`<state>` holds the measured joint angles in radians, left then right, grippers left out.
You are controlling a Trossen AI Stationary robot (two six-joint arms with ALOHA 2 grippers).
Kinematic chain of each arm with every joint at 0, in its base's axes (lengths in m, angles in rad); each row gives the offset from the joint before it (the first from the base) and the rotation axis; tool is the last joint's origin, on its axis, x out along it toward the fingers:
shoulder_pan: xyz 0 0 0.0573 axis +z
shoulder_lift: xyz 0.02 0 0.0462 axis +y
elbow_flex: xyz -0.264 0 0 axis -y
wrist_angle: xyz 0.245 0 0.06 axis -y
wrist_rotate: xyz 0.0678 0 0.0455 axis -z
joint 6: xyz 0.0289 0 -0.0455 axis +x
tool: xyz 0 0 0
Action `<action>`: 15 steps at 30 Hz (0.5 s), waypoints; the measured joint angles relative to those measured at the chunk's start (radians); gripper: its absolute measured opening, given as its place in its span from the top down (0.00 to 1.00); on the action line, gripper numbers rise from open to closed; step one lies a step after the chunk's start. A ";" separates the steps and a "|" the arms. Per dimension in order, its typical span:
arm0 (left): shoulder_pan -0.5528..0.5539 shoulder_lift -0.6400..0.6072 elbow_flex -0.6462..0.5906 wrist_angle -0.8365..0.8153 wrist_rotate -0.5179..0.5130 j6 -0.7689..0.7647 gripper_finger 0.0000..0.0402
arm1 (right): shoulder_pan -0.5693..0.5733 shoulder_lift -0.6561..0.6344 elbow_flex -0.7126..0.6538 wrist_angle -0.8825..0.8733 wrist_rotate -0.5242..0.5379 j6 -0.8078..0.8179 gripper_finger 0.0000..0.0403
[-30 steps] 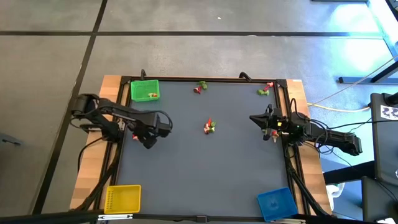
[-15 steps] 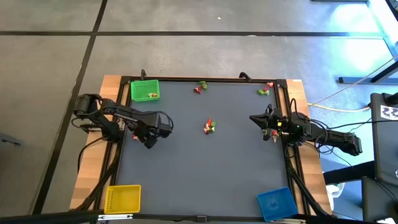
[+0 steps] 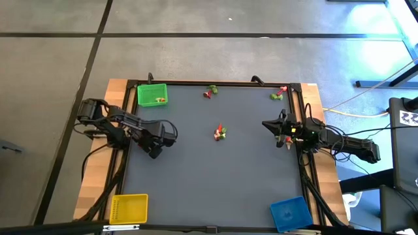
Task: Sort produce into baskets
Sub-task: Put the red mushroom into the green bin
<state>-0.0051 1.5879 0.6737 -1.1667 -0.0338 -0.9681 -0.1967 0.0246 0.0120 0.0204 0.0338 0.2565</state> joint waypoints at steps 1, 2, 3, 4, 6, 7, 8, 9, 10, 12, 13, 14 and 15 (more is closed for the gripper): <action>0.000 0.000 -0.002 0.006 0.000 0.011 0.59 | 0.000 0.000 0.000 0.000 0.000 0.000 0.96; 0.000 0.000 -0.003 0.010 0.000 0.025 0.62 | 0.000 0.000 0.000 0.000 0.000 0.000 0.96; 0.000 0.000 -0.004 0.015 0.001 0.037 0.65 | 0.000 0.000 0.000 0.000 0.000 0.000 0.96; 0.000 0.000 -0.004 0.020 0.001 0.049 0.68 | 0.000 0.000 0.000 0.000 0.000 0.000 0.96; 0.000 0.000 -0.004 0.027 0.003 0.058 0.73 | 0.000 0.000 0.000 0.000 0.000 0.000 0.96; 0.000 0.000 -0.004 0.028 0.003 0.058 0.76 | 0.000 0.000 0.000 0.000 0.000 0.000 0.96; 0.000 0.000 -0.004 0.029 0.002 0.058 0.79 | 0.000 0.000 0.000 0.000 0.000 0.000 0.96; 0.000 0.000 -0.004 0.030 0.002 0.058 0.81 | 0.000 0.000 0.000 0.000 0.000 0.000 0.96; 0.000 0.000 -0.004 0.030 0.001 0.058 0.83 | 0.000 0.000 0.000 0.000 0.000 0.000 0.96; 0.000 -0.001 -0.005 0.031 0.000 0.058 0.87 | 0.000 0.000 0.000 0.000 0.000 0.000 0.96; 0.000 -0.001 -0.005 0.031 -0.001 0.058 0.88 | 0.000 0.000 0.000 0.000 0.000 0.000 0.96; 0.000 -0.001 -0.005 0.031 -0.001 0.057 0.89 | 0.000 0.000 0.000 0.000 0.000 0.000 0.96; -0.001 -0.001 -0.005 0.031 -0.001 0.056 0.90 | 0.000 0.000 0.000 0.000 0.000 0.000 0.96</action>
<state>-0.0066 1.5867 0.6689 -1.1358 -0.0352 -0.9125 -0.1965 0.0246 0.0120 0.0204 0.0338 0.2565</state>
